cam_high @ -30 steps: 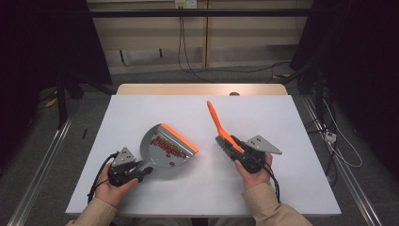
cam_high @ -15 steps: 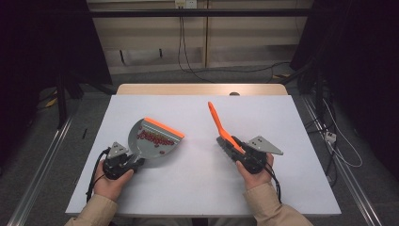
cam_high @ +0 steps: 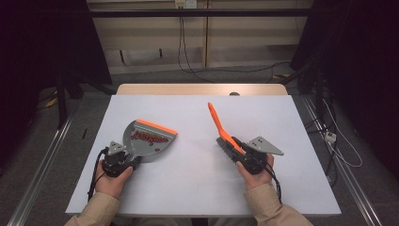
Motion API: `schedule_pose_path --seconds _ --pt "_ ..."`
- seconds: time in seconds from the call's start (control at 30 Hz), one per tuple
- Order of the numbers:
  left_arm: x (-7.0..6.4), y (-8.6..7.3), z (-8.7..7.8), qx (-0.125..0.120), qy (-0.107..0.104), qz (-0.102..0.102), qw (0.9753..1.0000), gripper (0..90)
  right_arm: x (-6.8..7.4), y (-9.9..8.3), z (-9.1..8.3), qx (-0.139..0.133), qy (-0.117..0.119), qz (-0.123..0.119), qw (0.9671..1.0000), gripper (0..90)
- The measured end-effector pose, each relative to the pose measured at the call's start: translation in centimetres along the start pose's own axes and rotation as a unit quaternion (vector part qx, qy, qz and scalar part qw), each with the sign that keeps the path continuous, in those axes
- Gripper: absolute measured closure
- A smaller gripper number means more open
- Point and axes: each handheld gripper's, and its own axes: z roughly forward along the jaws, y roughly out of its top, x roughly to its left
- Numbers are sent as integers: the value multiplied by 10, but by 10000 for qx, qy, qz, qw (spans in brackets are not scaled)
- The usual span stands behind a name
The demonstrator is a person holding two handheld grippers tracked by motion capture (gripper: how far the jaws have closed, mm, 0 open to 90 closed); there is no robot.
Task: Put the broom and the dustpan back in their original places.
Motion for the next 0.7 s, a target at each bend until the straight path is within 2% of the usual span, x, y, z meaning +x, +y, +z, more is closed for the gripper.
schedule_pose_path --seconds 0.13,0.23,0.33,0.43,0.5,0.63,0.7 --pt "-1 -1 -1 -66 -101 -124 9998 613 -1 0 -1 18 -2 -14 10000 706" --pt "-8 -1 -5 -86 -257 -86 9996 532 -3 -1 -2 60 -10 52 10000 706" --pt "-18 -3 -7 -110 -520 -102 9985 487 -6 -3 -3 98 -50 45 9999 706" --pt "-25 -4 -10 -33 -662 18 9978 437 -7 -4 -4 122 -71 94 9999 706" --pt "-26 -5 -11 -72 -714 -15 9974 420 -8 -5 -5 156 -77 76 9998 706" --pt "-24 -6 -18 -252 -765 -20 9967 392 -12 -11 -4 238 -15 394 9989 705" --pt "-25 -7 -21 -272 -758 54 9967 377 -13 -13 -2 272 -20 410 9988 705"
